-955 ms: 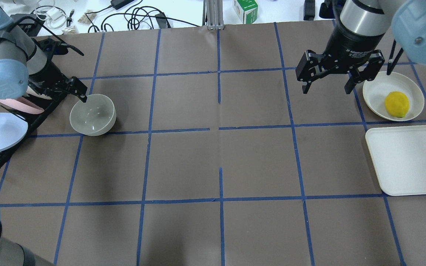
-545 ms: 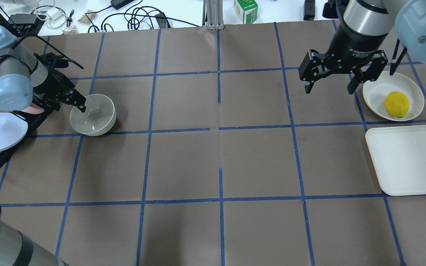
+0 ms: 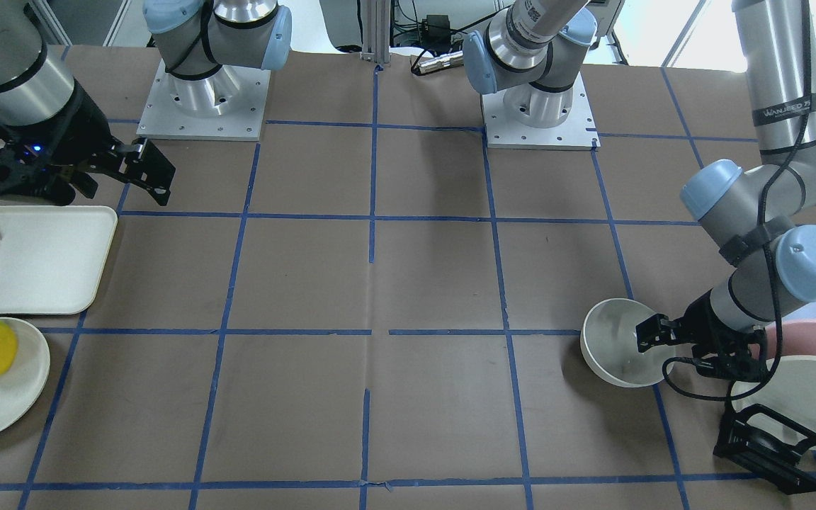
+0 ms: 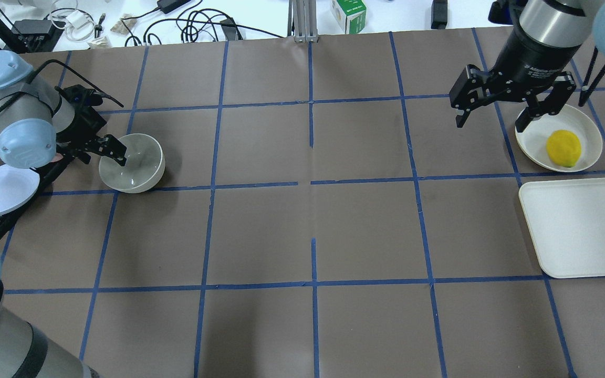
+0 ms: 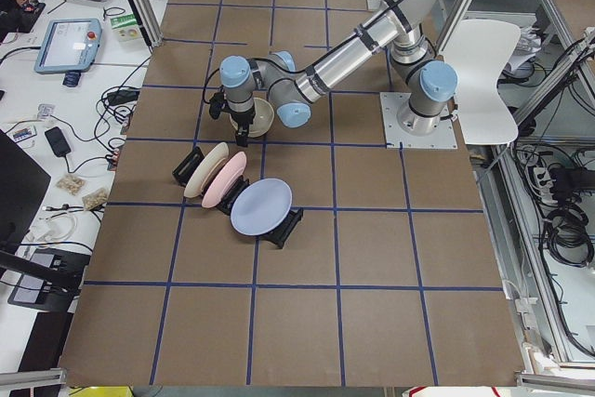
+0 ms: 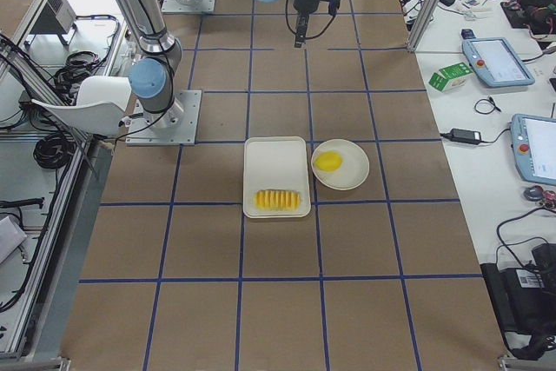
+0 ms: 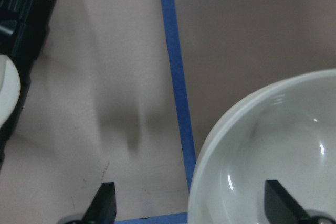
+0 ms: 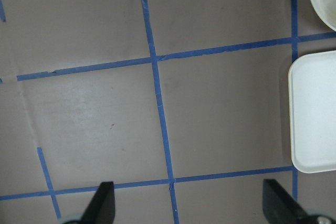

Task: Place bowl and put lemon in it

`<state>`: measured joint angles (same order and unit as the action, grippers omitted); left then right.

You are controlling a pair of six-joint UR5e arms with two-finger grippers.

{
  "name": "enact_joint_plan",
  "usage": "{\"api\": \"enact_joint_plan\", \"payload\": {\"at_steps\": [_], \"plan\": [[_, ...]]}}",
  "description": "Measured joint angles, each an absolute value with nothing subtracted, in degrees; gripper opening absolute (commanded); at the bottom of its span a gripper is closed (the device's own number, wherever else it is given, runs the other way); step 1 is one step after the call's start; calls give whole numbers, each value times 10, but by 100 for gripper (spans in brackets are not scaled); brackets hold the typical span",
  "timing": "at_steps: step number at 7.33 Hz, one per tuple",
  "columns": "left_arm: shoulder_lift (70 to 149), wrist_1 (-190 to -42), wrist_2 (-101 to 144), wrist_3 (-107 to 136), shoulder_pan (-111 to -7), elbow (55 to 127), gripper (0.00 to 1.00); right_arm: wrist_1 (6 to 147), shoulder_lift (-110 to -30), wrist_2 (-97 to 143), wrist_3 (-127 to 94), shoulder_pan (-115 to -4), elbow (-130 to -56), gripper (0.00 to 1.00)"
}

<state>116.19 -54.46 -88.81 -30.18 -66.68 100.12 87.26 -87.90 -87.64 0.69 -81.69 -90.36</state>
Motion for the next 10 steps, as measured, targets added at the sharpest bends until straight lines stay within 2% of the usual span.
{"api": "enact_joint_plan", "payload": {"at_steps": [2, 3, 5, 8, 10], "plan": [[1163, -544, -888, -303, -667, 1003, 70, 876, -878, -876, 23, -790, -904, 100], [1163, -544, -887, -303, -667, 1003, 49, 880, -878, -878, 25, -787, -905, 100], [1164, -544, -887, -303, -666, 1003, 0, 888, -876, -881, 40, -771, -905, 100], [1165, -545, -889, -305, -666, 1003, 0, 900, -849, -879, 157, -681, -905, 100], [1165, -545, -890, -307, -666, 1001, 0, 956, -813, -880, 231, -630, -905, 100]]}}
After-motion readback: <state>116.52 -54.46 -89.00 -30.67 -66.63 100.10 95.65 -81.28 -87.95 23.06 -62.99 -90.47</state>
